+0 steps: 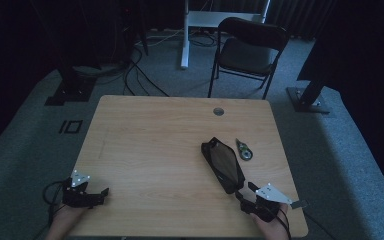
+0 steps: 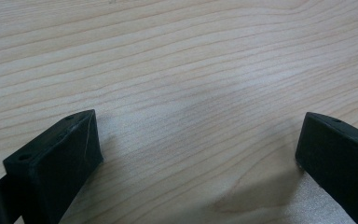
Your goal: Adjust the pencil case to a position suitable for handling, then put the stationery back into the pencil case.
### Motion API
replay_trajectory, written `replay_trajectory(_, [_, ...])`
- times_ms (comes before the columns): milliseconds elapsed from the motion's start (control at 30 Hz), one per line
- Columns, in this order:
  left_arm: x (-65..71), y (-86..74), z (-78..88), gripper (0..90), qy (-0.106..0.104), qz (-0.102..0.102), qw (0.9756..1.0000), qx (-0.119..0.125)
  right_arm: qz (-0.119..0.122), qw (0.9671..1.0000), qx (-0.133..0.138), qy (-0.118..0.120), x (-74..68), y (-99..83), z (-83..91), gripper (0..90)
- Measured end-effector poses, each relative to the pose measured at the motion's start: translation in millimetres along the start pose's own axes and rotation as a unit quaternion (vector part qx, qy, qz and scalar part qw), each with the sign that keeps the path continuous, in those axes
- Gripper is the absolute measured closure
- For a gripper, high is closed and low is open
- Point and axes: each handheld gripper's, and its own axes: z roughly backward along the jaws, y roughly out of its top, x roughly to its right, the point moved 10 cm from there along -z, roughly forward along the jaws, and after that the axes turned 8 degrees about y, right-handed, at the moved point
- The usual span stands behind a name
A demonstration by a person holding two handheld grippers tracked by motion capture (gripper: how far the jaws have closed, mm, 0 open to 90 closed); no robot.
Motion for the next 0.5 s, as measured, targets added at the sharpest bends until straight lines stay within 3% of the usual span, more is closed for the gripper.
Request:
replay_trajectory(333, [0.0, 0.0, 0.0, 0.0, 0.0, 0.0, 1.0, 0.0, -0.007, 1.0, -0.001, -0.003, 18.8, -4.3, 7.0, 29.6])
replay_trajectory(500, [0.0, 0.0, 0.0, 0.0, 0.0, 0.0, 1.0, 0.0, -0.011, 0.9996, 0.001, -0.027, 37.4, -4.2, 12.4, 29.1])
